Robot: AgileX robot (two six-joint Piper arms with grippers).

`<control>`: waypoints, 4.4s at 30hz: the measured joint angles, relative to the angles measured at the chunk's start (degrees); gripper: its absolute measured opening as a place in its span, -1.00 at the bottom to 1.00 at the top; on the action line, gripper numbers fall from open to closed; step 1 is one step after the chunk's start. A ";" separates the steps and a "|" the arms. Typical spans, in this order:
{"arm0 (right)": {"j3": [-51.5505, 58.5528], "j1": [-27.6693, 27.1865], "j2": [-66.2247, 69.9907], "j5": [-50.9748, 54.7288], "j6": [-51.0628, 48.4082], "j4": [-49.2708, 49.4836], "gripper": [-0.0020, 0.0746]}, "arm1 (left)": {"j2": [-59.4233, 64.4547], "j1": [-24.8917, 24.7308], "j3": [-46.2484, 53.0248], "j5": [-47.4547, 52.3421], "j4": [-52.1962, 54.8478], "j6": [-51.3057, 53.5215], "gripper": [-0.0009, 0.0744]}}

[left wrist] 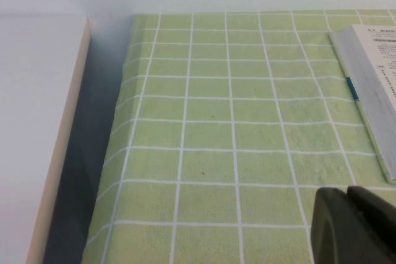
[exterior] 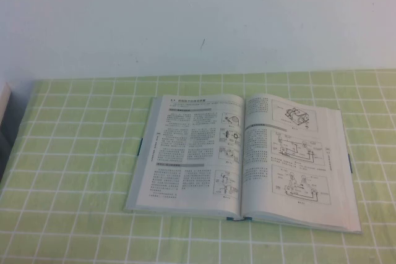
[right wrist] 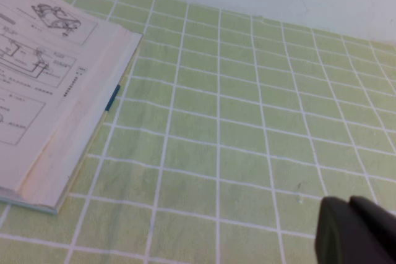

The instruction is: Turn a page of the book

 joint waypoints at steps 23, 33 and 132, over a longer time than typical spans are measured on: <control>0.00 0.00 0.00 0.00 -0.10 0.00 -0.96 | 0.00 0.00 0.00 0.00 0.00 0.00 -0.99; 0.00 0.00 0.00 0.00 -0.10 0.00 -0.96 | 0.00 0.00 0.00 0.00 0.00 0.00 -0.99; -33.31 0.00 22.48 0.37 -1.27 6.65 -0.96 | 27.71 0.00 -40.76 9.30 -2.50 0.11 -0.99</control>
